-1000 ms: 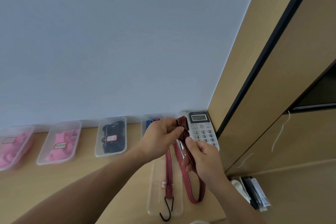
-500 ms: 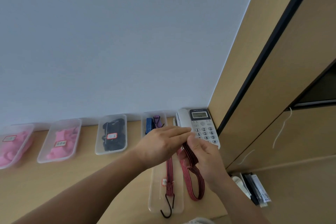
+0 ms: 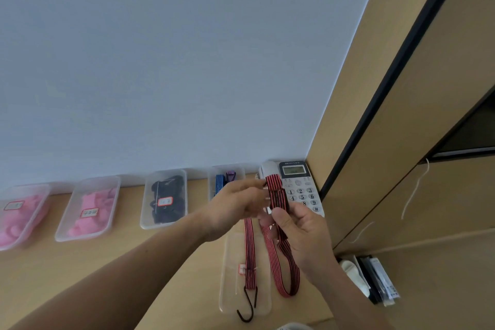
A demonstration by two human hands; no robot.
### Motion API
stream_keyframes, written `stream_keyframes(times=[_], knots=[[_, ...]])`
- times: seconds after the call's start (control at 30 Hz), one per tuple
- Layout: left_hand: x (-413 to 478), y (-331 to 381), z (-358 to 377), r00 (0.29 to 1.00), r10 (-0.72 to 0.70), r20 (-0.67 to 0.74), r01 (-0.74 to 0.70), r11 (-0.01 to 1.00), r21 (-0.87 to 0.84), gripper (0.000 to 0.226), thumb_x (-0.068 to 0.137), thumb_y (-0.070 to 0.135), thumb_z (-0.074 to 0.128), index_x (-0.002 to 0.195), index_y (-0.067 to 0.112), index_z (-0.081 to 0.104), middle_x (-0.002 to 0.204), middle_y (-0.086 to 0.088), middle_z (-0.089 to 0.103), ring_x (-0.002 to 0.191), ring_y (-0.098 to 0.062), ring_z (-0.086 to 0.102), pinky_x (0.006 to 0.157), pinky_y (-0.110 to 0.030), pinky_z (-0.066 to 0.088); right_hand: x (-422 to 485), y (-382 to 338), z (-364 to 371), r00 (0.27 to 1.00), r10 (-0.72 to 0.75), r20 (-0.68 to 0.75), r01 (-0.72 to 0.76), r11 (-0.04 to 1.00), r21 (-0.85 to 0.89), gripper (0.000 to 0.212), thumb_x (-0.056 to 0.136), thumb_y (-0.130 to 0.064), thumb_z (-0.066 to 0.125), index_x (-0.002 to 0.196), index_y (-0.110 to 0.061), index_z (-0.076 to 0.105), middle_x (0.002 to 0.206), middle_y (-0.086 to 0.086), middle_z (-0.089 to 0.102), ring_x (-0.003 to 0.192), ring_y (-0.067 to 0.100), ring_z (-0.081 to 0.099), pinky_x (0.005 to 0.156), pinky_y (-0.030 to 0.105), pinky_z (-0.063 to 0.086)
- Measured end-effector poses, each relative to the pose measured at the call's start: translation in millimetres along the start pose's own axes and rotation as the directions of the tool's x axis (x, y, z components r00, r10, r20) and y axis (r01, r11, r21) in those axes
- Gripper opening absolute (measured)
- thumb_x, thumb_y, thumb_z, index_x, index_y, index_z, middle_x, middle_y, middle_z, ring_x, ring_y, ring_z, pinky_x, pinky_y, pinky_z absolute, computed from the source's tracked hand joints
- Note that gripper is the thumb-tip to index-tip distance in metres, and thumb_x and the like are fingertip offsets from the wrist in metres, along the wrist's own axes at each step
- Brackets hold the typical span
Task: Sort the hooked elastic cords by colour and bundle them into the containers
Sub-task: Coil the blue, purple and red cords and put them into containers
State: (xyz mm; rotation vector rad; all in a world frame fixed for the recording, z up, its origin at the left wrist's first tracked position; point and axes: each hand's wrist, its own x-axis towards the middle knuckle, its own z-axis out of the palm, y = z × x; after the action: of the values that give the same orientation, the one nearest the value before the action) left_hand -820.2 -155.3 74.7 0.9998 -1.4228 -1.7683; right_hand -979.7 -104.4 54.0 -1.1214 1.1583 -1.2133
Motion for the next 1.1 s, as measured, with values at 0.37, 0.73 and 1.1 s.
stream_keyframes(times=[0.37,0.73,1.1], knots=[[8,8,0,0.998,0.052,-0.04,-0.046,0.99,0.13,0.011,0.095,0.007,0.059,0.092,0.015,0.066,0.078,0.001,0.074,0.074,-0.016,0.071,0.071,-0.03,0.055,2,5,-4,0.997,-0.031,-0.07,0.021,0.99,-0.137,0.034,0.081,-0.035,0.063,0.067,-0.004,0.063,0.055,0.013,0.065,0.046,0.016,0.058,0.046,0.021,0.046],[13,-3,-5,0.925,0.378,-0.033,-0.291,0.763,0.577,0.01,0.095,0.017,0.061,0.09,0.018,0.07,0.077,0.011,0.072,0.072,0.0,0.064,0.067,-0.022,0.05,6,1,-3,0.998,0.038,-0.044,-0.043,0.993,-0.113,0.057,0.084,-0.044,0.053,0.075,0.012,0.061,0.054,0.014,0.063,0.047,0.021,0.055,0.047,0.026,0.047],[21,-23,-5,0.653,0.658,0.375,-0.502,0.004,0.865,0.042,0.089,0.01,0.059,0.128,0.019,0.045,0.112,-0.001,0.069,0.076,-0.021,0.069,0.051,-0.03,0.055,9,-7,0,0.997,0.034,-0.07,-0.039,0.996,-0.076,0.065,0.084,-0.049,0.048,0.08,0.014,0.062,0.054,0.011,0.06,0.046,0.018,0.05,0.044,0.023,0.041]])
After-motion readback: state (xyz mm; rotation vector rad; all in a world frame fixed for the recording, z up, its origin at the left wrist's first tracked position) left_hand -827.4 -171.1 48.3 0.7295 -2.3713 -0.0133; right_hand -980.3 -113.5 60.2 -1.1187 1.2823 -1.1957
